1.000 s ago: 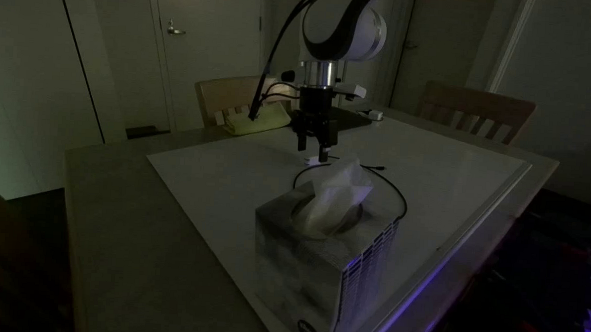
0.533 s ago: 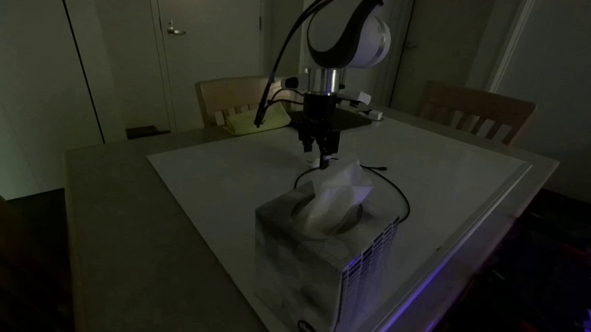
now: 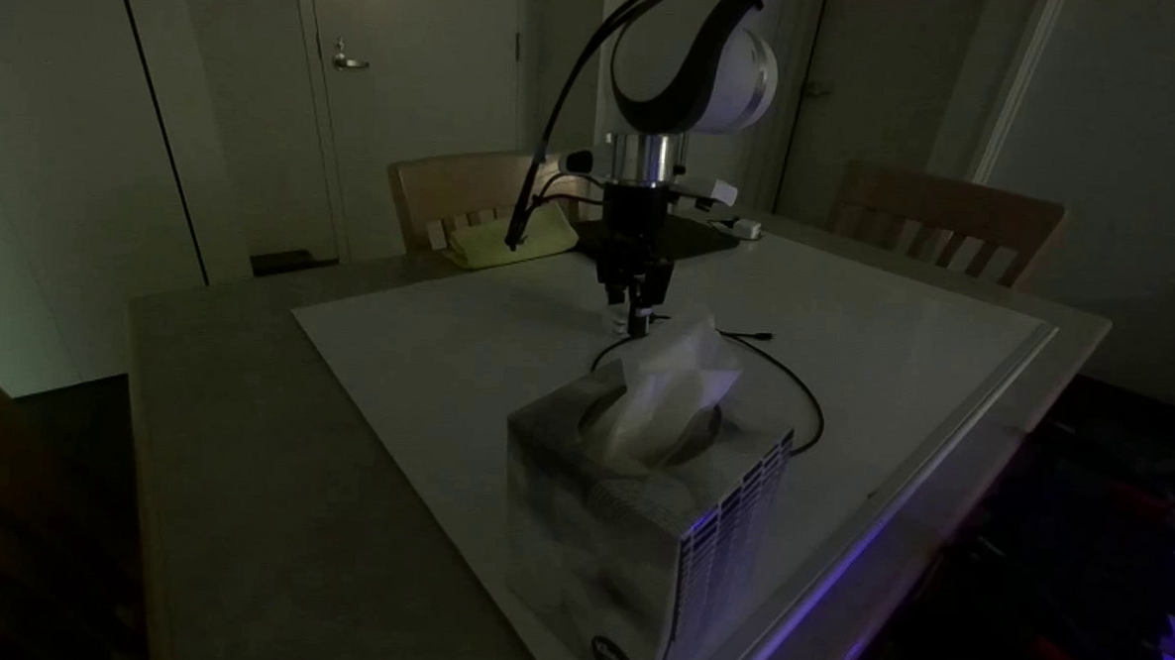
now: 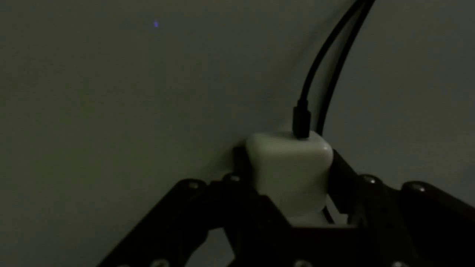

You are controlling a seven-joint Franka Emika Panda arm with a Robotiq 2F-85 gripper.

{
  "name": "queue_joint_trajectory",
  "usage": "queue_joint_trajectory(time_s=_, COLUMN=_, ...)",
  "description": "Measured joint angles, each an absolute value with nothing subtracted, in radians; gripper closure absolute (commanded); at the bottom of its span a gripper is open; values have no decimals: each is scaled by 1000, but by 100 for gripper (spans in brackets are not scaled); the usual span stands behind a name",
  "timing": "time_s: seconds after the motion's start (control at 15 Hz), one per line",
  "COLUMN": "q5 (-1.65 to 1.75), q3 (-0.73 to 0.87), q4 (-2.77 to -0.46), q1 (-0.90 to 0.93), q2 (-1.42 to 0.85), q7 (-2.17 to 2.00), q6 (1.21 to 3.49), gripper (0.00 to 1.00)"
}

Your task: Unwind the black charging cable

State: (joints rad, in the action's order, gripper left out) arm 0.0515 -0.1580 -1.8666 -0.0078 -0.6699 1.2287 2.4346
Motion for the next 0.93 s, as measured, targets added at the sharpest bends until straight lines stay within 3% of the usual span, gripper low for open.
queue_joint_trajectory(time_s=0.6, q5=46, q3=-133, q4=-1880, q1=-23, q2=-639, q7=1031, q6=2432, gripper=73)
queue_joint_trajectory(time_s=0.67, q5=31, q3=-132, q4=-1893, q1=-34, q2=-627, q7=996, q6=2432, gripper=48)
queue_joint_trajectory(time_s=0.93, q5=-3, q3=-131, q4=-1939, q1=-69, q2=-577, q7=929, q6=2431, gripper=48)
